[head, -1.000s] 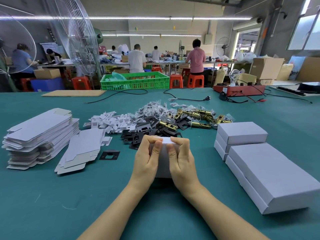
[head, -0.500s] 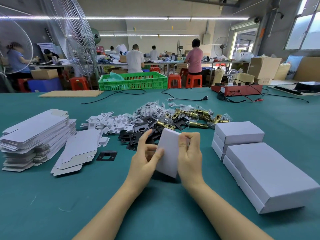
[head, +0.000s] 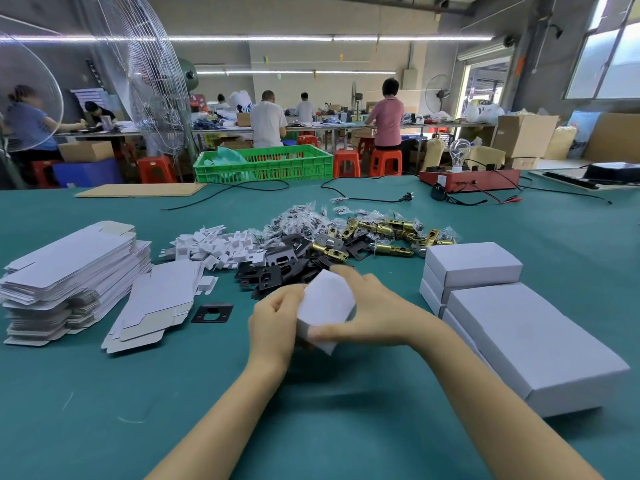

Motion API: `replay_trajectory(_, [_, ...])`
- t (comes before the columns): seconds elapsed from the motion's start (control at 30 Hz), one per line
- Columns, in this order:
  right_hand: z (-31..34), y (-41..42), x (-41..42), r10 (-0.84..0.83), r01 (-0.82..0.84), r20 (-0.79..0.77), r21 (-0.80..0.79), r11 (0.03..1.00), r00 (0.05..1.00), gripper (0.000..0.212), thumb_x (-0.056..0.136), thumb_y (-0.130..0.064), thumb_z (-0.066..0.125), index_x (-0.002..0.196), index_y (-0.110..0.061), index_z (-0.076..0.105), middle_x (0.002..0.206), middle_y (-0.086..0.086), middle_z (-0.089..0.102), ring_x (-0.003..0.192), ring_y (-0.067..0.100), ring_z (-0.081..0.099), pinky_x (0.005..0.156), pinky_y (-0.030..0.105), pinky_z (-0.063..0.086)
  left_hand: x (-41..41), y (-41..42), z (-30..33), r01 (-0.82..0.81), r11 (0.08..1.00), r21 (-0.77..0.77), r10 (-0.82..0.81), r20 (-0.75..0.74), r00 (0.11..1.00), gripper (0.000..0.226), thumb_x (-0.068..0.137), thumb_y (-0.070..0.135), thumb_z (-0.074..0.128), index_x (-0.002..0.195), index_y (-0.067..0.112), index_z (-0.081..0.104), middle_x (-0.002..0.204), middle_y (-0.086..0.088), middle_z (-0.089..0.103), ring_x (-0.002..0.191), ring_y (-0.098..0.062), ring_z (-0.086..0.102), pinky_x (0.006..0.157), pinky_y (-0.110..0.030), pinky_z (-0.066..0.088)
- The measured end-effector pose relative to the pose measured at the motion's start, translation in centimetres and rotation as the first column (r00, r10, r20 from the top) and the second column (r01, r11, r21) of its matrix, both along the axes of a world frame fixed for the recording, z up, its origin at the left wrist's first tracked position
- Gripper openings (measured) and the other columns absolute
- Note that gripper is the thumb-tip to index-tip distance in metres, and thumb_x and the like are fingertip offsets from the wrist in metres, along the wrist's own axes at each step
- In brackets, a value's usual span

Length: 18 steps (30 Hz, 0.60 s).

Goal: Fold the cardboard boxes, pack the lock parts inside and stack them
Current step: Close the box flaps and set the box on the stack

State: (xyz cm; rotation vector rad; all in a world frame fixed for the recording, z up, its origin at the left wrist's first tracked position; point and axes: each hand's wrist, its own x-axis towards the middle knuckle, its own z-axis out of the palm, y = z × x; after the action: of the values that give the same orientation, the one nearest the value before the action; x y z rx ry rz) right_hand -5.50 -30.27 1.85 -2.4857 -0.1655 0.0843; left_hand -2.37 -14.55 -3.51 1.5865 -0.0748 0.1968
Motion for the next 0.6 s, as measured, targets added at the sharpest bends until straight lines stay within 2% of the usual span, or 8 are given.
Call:
replay_trajectory(0.07, [0.0,0.2,-0.4,0.045,-0.052,-0.057,-0.111,0.992,0.997,0.102,0.052,-0.078,0.068,0.136,-0.046,0.021,0.118,-0.001,0.036,0.114,0.022,0.041,0.092,0.038,0.043,0.1,0.0,-0.1,-0.043,0.998,0.051,0.043,0.011,0.999,0.023,0.071,0.039,0.053,0.067,0.028,0.073,0.065,0.011,0.068,0.065,-0.011,0.055,0.061,-0.032,0.043])
replay_trajectory(0.13, [0.1,0.5,-0.6,0.021,-0.030,-0.063,-0.142,0.989,0.998,0.098,0.058,-0.071,0.072,0.138,-0.043,0.021,0.116,0.000,0.034,0.111,0.023,0.040,0.087,0.036,0.043,0.0,0.1,-0.4,-0.034,0.998,0.061,0.032,0.022,0.999,0.037,0.078,0.045,0.054,0.063,0.013,0.065,0.060,0.001,0.060,0.060,-0.016,0.049,0.061,-0.035,0.039])
replay_trajectory(0.23, [1.3,0.8,-0.9,-0.062,0.061,-0.007,-0.134,0.989,0.998,0.090,0.061,-0.065,0.071,0.136,-0.038,0.027,0.111,0.002,0.035,0.107,0.026,0.040,0.081,0.037,0.044,0.2,0.2,0.1,-0.001,0.986,-0.166,-0.006,-0.044,0.999,0.051,0.098,0.045,0.049,0.068,0.010,0.071,0.066,-0.012,0.068,0.056,-0.026,0.061,0.052,-0.035,0.052])
replay_trajectory(0.3, [2.6,0.6,-1.3,-0.150,0.163,0.090,-0.154,0.975,0.985,0.089,0.058,-0.067,0.071,0.132,-0.037,0.031,0.110,0.004,0.035,0.107,0.028,0.040,0.082,0.038,0.043,0.4,0.3,0.5,0.036,0.962,-0.271,-0.051,-0.047,0.998,0.055,0.102,0.043,0.040,0.075,0.004,0.069,0.063,-0.015,0.067,0.044,-0.028,0.061,0.044,-0.030,0.051])
replay_trajectory(0.43, [5.8,-1.7,-2.6,-0.380,0.405,0.181,-0.129,0.905,0.907,0.082,0.059,-0.070,0.065,0.126,-0.032,0.037,0.109,0.008,0.039,0.102,0.030,0.046,0.079,0.037,0.043,0.5,0.6,0.1,0.040,0.979,-0.199,-0.055,-0.071,0.996,0.061,0.103,0.046,0.034,0.078,0.001,0.067,0.055,-0.009,0.064,0.039,-0.025,0.060,0.049,-0.028,0.050])
replay_trajectory(0.5, [7.3,-4.1,-3.5,-0.476,0.496,0.152,-0.141,0.857,0.866,0.079,0.061,-0.068,0.066,0.124,-0.029,0.038,0.107,0.009,0.040,0.098,0.029,0.049,0.074,0.034,0.041,0.4,0.6,-0.2,0.040,0.987,-0.154,-0.051,-0.068,0.996,0.062,0.103,0.046,0.033,0.077,0.002,0.067,0.055,-0.008,0.065,0.040,-0.026,0.060,0.050,-0.028,0.049])
replay_trajectory(0.6, [8.8,-8.0,-5.0,-0.589,0.592,0.075,-0.192,0.783,0.804,0.071,0.064,-0.065,0.070,0.114,-0.025,0.040,0.113,0.011,0.046,0.097,0.028,0.049,0.067,0.032,0.040,0.3,0.4,-0.3,0.059,0.990,-0.127,-0.066,-0.053,0.996,0.062,0.103,0.046,0.033,0.077,0.001,0.067,0.055,-0.009,0.064,0.040,-0.025,0.060,0.046,-0.020,0.047])
